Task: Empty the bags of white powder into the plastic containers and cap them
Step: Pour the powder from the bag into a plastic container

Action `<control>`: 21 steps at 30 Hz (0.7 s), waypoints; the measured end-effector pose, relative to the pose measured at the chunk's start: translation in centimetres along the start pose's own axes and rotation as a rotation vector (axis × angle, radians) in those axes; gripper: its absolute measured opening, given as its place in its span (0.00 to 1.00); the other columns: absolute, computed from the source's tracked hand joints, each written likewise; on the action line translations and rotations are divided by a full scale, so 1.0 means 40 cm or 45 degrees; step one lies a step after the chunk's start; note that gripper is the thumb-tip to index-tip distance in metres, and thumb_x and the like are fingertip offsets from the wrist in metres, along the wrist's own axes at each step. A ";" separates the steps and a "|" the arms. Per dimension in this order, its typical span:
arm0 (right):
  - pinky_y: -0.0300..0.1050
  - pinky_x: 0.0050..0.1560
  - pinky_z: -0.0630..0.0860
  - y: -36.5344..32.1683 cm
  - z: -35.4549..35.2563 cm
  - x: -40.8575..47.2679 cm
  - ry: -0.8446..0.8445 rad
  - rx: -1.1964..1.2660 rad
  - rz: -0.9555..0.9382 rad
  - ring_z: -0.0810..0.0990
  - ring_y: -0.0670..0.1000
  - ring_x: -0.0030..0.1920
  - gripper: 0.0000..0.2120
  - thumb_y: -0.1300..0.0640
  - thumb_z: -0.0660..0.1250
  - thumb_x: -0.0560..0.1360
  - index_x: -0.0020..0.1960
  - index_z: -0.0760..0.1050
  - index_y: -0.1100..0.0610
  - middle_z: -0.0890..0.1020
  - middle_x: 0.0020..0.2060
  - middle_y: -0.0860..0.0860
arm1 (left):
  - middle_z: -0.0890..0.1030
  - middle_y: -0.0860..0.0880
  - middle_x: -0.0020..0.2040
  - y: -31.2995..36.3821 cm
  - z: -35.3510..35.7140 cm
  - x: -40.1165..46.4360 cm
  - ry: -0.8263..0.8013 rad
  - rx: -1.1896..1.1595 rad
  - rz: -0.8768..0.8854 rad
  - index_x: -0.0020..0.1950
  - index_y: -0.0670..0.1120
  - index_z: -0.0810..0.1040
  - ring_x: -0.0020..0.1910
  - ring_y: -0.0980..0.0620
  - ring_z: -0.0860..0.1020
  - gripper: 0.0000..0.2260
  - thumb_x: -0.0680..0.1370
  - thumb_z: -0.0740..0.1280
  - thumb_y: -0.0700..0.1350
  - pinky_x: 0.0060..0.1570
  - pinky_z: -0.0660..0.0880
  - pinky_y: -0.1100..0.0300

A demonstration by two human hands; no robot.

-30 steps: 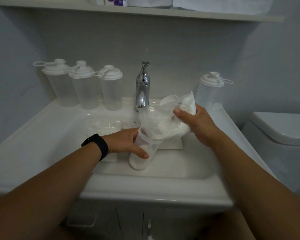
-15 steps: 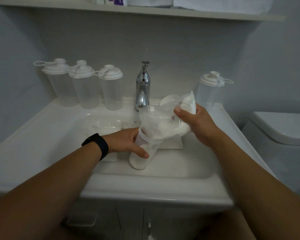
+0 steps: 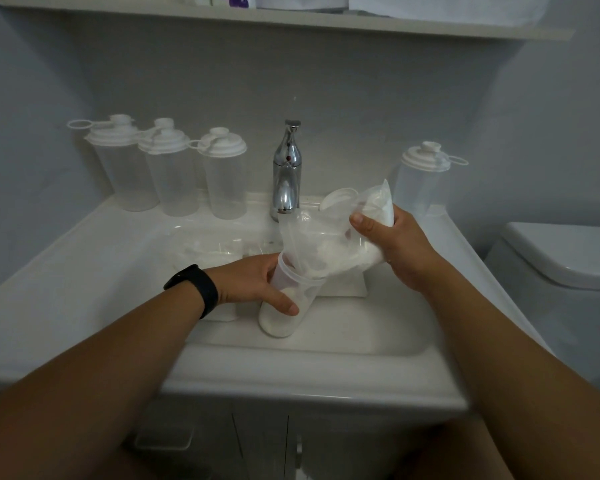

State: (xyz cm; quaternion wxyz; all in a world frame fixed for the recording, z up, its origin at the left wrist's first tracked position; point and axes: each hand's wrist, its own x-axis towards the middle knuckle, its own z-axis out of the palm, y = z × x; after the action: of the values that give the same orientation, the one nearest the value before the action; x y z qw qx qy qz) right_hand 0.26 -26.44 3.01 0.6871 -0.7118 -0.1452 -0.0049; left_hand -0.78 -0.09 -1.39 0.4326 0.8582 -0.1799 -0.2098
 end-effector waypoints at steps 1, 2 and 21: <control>0.47 0.46 0.82 -0.002 -0.001 -0.001 0.001 -0.009 -0.002 0.87 0.56 0.49 0.18 0.49 0.78 0.72 0.56 0.81 0.58 0.87 0.47 0.55 | 0.83 0.61 0.60 0.001 0.000 0.000 0.003 0.003 0.001 0.64 0.61 0.76 0.61 0.60 0.80 0.28 0.70 0.82 0.44 0.66 0.75 0.59; 0.47 0.46 0.82 -0.004 -0.001 -0.002 0.002 -0.017 -0.004 0.87 0.55 0.49 0.18 0.48 0.77 0.72 0.56 0.81 0.57 0.87 0.47 0.55 | 0.83 0.61 0.60 0.001 0.000 0.000 0.004 0.005 0.000 0.64 0.61 0.76 0.61 0.60 0.80 0.27 0.70 0.82 0.44 0.66 0.75 0.59; 0.49 0.46 0.84 -0.009 0.004 -0.005 0.035 -0.054 -0.009 0.87 0.56 0.51 0.22 0.46 0.78 0.71 0.59 0.80 0.57 0.87 0.51 0.56 | 0.83 0.60 0.61 -0.006 -0.003 0.001 -0.007 0.009 -0.011 0.66 0.59 0.76 0.63 0.58 0.80 0.31 0.66 0.82 0.50 0.70 0.73 0.50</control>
State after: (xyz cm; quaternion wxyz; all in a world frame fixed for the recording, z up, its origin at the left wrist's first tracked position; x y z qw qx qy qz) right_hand -0.05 -26.30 3.32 0.6737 -0.7257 -0.1381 -0.0203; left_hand -0.65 0.10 -1.55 0.4280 0.8600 -0.1781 -0.2134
